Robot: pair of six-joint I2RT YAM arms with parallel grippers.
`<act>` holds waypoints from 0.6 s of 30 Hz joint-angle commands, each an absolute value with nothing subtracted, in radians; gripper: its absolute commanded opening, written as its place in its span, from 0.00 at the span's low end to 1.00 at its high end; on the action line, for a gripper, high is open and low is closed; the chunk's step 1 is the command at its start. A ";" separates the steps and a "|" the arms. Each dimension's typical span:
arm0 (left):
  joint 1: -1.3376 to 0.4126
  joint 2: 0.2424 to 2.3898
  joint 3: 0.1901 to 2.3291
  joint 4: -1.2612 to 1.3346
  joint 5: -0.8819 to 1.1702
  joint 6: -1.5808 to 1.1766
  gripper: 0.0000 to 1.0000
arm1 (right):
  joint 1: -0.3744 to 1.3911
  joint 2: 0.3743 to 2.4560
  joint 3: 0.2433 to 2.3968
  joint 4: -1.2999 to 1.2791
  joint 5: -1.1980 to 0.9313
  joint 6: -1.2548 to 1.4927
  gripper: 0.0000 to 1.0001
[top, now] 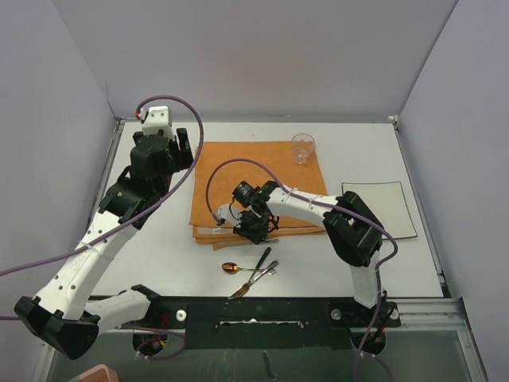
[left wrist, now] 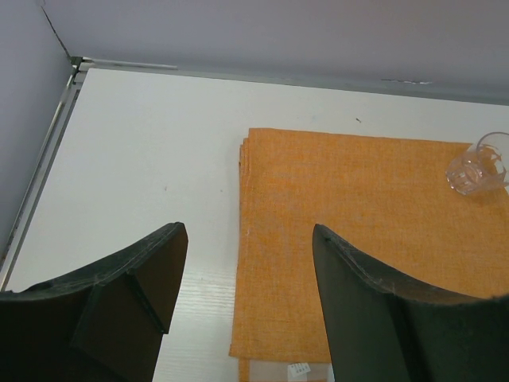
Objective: Set the dinner table for one person
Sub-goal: Place the knife at the center of the board.
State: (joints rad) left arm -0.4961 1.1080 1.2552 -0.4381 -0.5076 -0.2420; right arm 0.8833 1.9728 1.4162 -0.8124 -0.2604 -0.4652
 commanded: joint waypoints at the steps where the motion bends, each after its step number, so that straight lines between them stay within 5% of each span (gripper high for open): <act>1: -0.500 1.079 1.282 -0.411 -0.504 -0.236 0.63 | 0.892 1.899 1.441 -0.766 -0.211 -0.403 0.15; 4: -0.502 1.079 1.282 -0.415 -0.499 -0.240 0.63 | 0.890 1.822 1.425 -0.724 -0.205 -0.374 0.36; 8: -0.502 1.079 1.283 -0.424 -0.494 -0.250 0.63 | 0.872 1.755 1.427 -0.692 -0.182 -0.334 0.49; 11: -0.502 1.080 1.290 -0.431 -0.486 -0.253 0.63 | 0.843 1.734 1.448 -0.657 -0.008 -0.208 0.47; 13: -0.503 1.085 1.299 -0.439 -0.476 -0.253 0.63 | 0.795 1.702 1.441 -0.612 0.126 -0.079 0.48; 16: -0.504 1.097 1.309 -0.450 -0.446 -0.250 0.63 | 0.685 1.621 1.399 -0.557 0.347 0.310 0.68; 18: -0.503 1.116 1.318 -0.452 -0.375 -0.238 0.63 | 0.595 1.554 1.334 -0.531 0.341 0.566 0.66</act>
